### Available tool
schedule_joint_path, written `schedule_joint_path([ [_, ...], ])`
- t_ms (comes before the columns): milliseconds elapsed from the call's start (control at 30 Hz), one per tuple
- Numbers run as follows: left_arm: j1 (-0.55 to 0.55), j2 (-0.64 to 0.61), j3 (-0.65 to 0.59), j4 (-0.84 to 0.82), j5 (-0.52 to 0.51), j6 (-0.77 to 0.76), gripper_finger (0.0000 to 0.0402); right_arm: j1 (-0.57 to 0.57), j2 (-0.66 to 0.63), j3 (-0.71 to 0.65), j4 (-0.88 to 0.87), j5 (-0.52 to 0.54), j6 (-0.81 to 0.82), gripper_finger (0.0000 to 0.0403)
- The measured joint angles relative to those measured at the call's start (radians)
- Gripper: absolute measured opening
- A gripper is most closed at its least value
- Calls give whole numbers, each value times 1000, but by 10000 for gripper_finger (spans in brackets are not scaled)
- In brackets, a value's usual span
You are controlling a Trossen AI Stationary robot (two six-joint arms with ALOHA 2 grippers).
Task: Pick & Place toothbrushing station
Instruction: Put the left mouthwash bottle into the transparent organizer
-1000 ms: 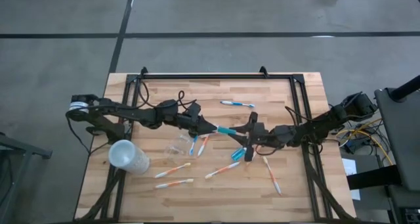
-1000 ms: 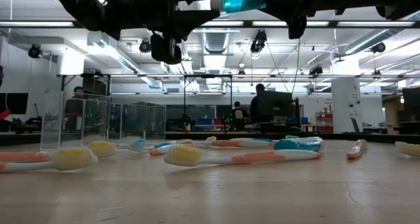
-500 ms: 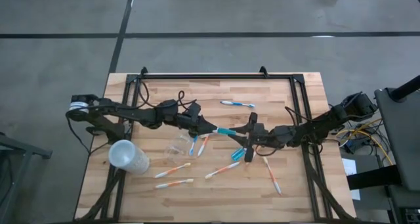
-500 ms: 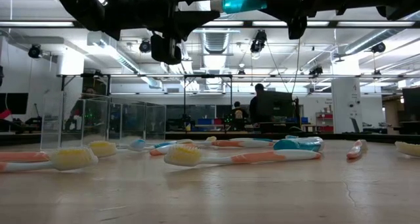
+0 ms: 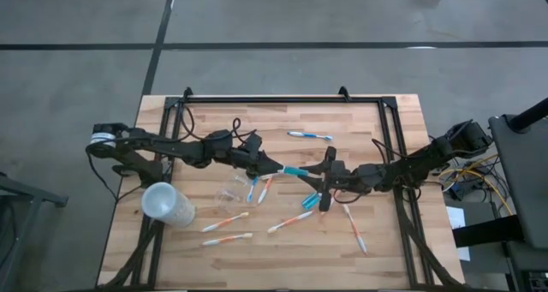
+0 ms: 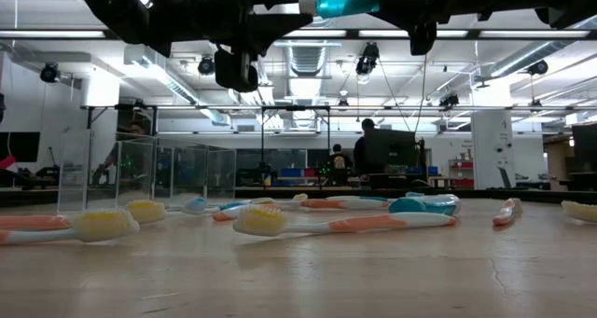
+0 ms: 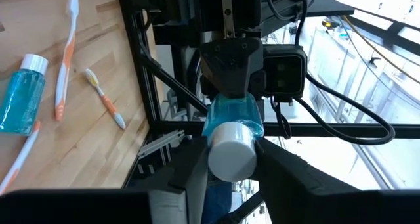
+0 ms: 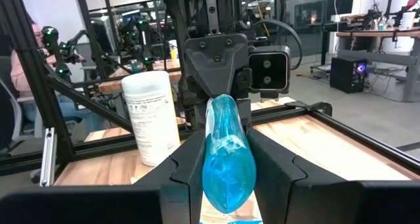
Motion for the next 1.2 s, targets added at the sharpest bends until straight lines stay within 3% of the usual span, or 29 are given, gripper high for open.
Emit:
schedule_joint_path([
  [167,0,0,0,2,0,5,103,0,0,0,-1,1,-1,93],
  [633,0,0,-1,-3,0,6,108,0,0,0,-3,0,49,97],
  [1200,0,0,-2,-16,-1,8,108,0,0,4,-3,-3,126,202],
])
